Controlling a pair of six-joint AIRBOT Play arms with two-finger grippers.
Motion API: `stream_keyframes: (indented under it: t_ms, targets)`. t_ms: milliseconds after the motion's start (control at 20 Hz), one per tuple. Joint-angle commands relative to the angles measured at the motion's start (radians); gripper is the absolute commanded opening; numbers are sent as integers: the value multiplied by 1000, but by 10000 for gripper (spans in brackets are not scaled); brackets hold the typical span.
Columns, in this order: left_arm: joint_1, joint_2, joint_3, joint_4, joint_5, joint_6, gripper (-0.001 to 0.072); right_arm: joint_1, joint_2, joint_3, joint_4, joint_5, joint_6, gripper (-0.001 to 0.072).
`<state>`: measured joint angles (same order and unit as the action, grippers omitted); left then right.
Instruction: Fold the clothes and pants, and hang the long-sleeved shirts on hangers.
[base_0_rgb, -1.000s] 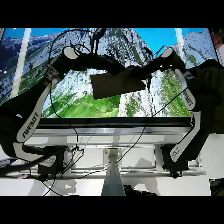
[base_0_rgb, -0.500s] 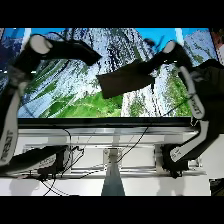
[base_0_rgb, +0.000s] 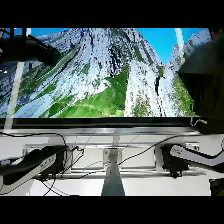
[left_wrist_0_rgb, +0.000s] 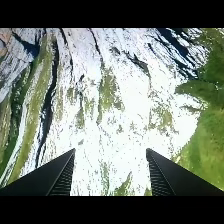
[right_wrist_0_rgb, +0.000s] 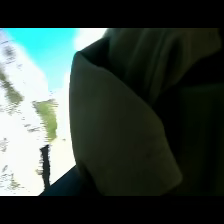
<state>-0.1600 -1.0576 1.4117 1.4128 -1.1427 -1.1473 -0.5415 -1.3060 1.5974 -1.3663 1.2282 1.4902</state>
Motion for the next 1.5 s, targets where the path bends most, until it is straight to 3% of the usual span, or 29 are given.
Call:
stream_keyframes:
  t_ms: [0, 100, 350, 400, 450, 500, 550, 600, 700, 750, 800, 1150, 1300, 1450]
  targets:
    - [6, 17, 0, 27, -18, -17, 472, -253, 82, 0, -124, 201, 103, 18]
    - [6, 17, 0, 26, -18, -17, 472, -376, 84, 0, -164, 303, 241, 17]
    - [6, 17, 0, 27, -18, -17, 472, -546, 90, 0, -156, 344, 258, 36]
    - [6, 17, 0, 26, -18, -17, 472, -555, 90, 0, -149, 349, 296, 176]
    - [6, 17, 0, 26, -18, -17, 471, -555, 90, 0, -147, 350, 319, 463]
    - [6, 17, 0, 26, -18, -17, 472, -548, 89, 0, -134, 348, 310, 578]
    - [6, 17, 0, 26, -18, -17, 472, -535, 87, -2, -112, 338, 291, 567]
    - [6, 17, 0, 27, -18, -17, 472, -515, 85, -3, -85, 333, 278, 510]
    - [6, 17, 0, 27, -18, -17, 472, -442, 84, -3, -40, 303, 269, 264]
    - [6, 17, 0, 26, -18, -17, 472, -386, 84, -3, -31, 287, 257, 107]
    - [6, 17, 0, 26, -18, -17, 472, -327, 84, -3, -26, 274, 238, 21]
    - [6, 17, 0, 26, -18, -17, 472, 318, 84, -3, -67, 126, -21, 17]
    - [6, 17, 0, 26, -18, -17, 472, 565, 84, -3, -183, 52, -45, 17]
    - [6, 17, 0, 26, -18, -17, 472, 698, 84, -3, -193, 21, -45, 18]
